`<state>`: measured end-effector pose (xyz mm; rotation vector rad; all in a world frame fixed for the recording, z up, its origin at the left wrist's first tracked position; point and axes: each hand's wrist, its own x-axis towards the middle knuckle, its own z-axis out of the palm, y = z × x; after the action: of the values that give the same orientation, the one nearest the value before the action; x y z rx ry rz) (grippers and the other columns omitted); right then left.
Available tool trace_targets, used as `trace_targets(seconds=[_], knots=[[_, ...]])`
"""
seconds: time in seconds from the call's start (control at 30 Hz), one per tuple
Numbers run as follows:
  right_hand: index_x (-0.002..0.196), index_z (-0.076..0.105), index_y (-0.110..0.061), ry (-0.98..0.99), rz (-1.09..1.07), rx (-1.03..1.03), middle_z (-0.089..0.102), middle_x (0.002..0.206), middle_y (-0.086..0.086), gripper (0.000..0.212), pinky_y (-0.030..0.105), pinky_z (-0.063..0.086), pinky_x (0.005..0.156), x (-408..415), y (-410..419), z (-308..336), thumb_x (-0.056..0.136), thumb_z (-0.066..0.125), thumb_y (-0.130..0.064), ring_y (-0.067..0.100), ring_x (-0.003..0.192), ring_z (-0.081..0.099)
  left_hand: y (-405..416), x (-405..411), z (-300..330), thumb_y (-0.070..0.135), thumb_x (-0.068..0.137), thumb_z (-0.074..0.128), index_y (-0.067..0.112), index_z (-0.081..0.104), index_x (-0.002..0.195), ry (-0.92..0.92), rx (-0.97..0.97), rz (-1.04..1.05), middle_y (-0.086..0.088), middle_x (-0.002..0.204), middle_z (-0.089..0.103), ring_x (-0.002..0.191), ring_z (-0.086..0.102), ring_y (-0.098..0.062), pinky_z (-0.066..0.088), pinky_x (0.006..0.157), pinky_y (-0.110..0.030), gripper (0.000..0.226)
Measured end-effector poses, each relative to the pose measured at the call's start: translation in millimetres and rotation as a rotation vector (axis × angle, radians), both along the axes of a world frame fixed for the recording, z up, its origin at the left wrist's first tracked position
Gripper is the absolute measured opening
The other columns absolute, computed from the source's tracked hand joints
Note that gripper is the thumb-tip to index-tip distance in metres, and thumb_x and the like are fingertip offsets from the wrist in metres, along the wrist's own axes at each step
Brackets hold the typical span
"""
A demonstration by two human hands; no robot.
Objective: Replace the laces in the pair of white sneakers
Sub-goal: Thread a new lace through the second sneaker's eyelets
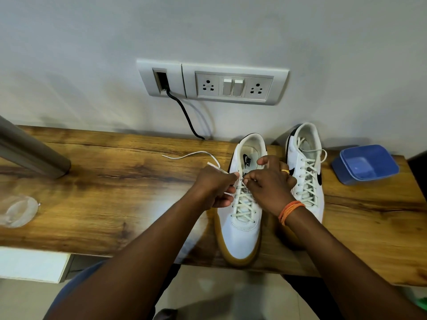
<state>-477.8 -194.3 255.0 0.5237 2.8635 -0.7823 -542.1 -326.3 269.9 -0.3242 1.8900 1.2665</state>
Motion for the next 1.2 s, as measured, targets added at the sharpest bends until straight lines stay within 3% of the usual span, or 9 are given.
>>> trace_targets(seconds=[0.23, 0.5, 0.57, 0.67, 0.73, 0.83, 0.93, 1.1, 1.2], knots=[[0.075, 0.057, -0.033, -0.028, 0.029, -0.048, 0.026, 0.132, -0.001, 0.018, 0.051, 0.03, 0.105, -3, 0, -9, 0.093, 0.057, -0.028, 0.027, 0.132, 0.026, 3, 0, -3, 0.032, 0.098, 0.058, 0.013, 0.058, 0.086, -0.182, 0.099, 0.016, 0.001, 0.069, 0.058, 0.053, 0.055, -0.011, 0.046, 0.041, -0.016, 0.022], [0.077, 0.054, -0.032, -0.03, 0.007, -0.053, 0.025, 0.134, -0.001, 0.018, 0.05, 0.029, 0.106, -3, -1, -10, 0.093, 0.058, -0.026, 0.028, 0.132, 0.025, 7, 1, -3, 0.021, 0.099, 0.052, 0.012, 0.056, 0.07, -0.204, 0.053, 0.026, 0.002, 0.06, 0.051, 0.049, 0.043, -0.006, 0.038, 0.037, -0.013, 0.03], [0.078, 0.055, -0.031, -0.03, 0.002, -0.046, 0.025, 0.134, -0.001, 0.016, 0.049, 0.028, 0.107, -3, -2, -10, 0.093, 0.058, -0.027, 0.028, 0.133, 0.023, 8, 4, -7, 0.015, 0.095, 0.055, 0.007, 0.059, 0.073, -0.08, 0.041, 0.023, -0.003, 0.062, 0.052, 0.049, 0.042, -0.008, 0.036, 0.04, -0.016, 0.024], [0.083, 0.058, -0.029, -0.047, -0.016, -0.021, 0.025, 0.136, -0.001, 0.012, 0.046, 0.026, 0.106, -3, -3, -9, 0.094, 0.058, -0.025, 0.027, 0.132, 0.022, 7, 8, -13, 0.008, 0.093, 0.052, -0.003, 0.062, 0.086, 0.35, -0.034, -0.174, -0.018, 0.077, 0.061, 0.061, 0.049, -0.016, 0.041, 0.054, -0.029, 0.016], [0.081, 0.058, -0.028, -0.05, -0.037, -0.039, 0.026, 0.136, -0.002, 0.013, 0.047, 0.027, 0.107, -4, -2, -8, 0.094, 0.06, -0.025, 0.028, 0.132, 0.023, 4, 8, -15, 0.009, 0.096, 0.049, 0.005, 0.058, 0.093, 0.594, -0.089, -0.364, -0.008, 0.085, 0.062, 0.072, 0.051, -0.015, 0.041, 0.065, -0.031, 0.011], [0.078, 0.056, -0.029, -0.045, -0.052, -0.065, 0.028, 0.135, -0.002, 0.015, 0.05, 0.028, 0.107, -5, -1, -8, 0.092, 0.06, -0.028, 0.029, 0.13, 0.025, 0, 5, -18, 0.007, 0.097, 0.048, 0.016, 0.051, 0.089, 0.707, -0.03, -0.427, 0.006, 0.079, 0.054, 0.072, 0.049, -0.011, 0.038, 0.062, -0.018, 0.013], [0.081, 0.056, -0.028, -0.046, -0.026, -0.056, 0.027, 0.133, -0.003, 0.012, 0.049, 0.029, 0.105, -4, 0, -9, 0.092, 0.059, -0.028, 0.029, 0.128, 0.024, 0, 6, -21, 0.004, 0.097, 0.048, 0.017, 0.052, 0.085, 0.54, 0.085, -0.271, 0.003, 0.074, 0.053, 0.07, 0.051, -0.016, 0.044, 0.063, -0.026, 0.017], [0.086, 0.056, -0.027, -0.037, 0.013, -0.03, 0.03, 0.13, -0.004, 0.006, 0.046, 0.028, 0.1, -3, -5, -11, 0.092, 0.055, -0.028, 0.029, 0.124, 0.033, -2, -3, -13, 0.006, 0.1, 0.05, 0.022, 0.054, 0.084, -0.117, 0.203, 0.005, 0.002, 0.068, 0.054, 0.059, 0.047, -0.009, 0.043, 0.054, -0.021, 0.023], [0.081, 0.061, -0.032, -0.018, 0.042, -0.067, 0.038, 0.122, -0.007, 0.012, 0.044, 0.031, 0.098, -5, 2, -10, 0.09, 0.058, -0.025, 0.026, 0.12, 0.038, -2, -6, -12, 0.015, 0.101, 0.051, 0.022, 0.057, 0.086, -0.208, 0.151, 0.031, 0.004, 0.067, 0.055, 0.057, 0.049, -0.007, 0.044, 0.052, -0.019, 0.018]])
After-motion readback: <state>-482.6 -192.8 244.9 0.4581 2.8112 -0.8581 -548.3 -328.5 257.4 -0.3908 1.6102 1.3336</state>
